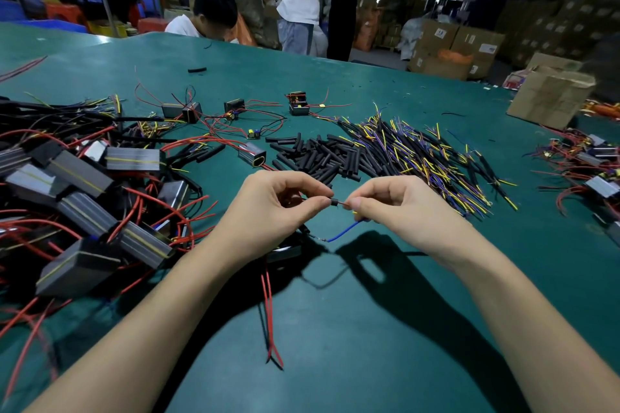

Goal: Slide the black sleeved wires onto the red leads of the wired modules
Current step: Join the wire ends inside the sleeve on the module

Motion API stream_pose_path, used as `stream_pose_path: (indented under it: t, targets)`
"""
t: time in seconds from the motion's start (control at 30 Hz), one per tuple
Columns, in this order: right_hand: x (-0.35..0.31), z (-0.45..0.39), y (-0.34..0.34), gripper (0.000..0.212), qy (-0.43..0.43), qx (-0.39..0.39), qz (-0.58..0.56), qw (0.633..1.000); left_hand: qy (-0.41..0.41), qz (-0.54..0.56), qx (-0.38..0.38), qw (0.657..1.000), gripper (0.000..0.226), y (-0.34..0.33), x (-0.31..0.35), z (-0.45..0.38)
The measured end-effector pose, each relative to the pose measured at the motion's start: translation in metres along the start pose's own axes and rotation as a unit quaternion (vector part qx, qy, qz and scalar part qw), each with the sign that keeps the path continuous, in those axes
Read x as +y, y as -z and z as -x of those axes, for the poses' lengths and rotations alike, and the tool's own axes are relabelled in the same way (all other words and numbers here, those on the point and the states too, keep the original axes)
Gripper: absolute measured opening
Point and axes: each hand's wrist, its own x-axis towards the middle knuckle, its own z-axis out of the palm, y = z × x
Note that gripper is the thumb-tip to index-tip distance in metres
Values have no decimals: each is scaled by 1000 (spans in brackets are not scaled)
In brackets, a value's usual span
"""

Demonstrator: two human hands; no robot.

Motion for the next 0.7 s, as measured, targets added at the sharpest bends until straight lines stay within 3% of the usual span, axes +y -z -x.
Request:
stream_pose_path:
  t: [0.23,0.3,0.47,0.6,0.7]
  targets:
    - [4,-3,0,13,2,12,-28,1000,-40,-83,86,992,20,15,8,-2]
    - [5,-3,0,11,5,17,-36,999,-69,-117,61,989,22,19,12,-1]
    - [8,-4,2,4,13,17,-46,999,-61,-162,-101,980,27,22,18,5]
    - [8,-2,7,10,40,-16,-48,998,-61,-176,-111,976,23,24,17,5]
    - [6,0,8,14,59,-35,-34,997,-55,-181,-64,980,11,25,13,2]
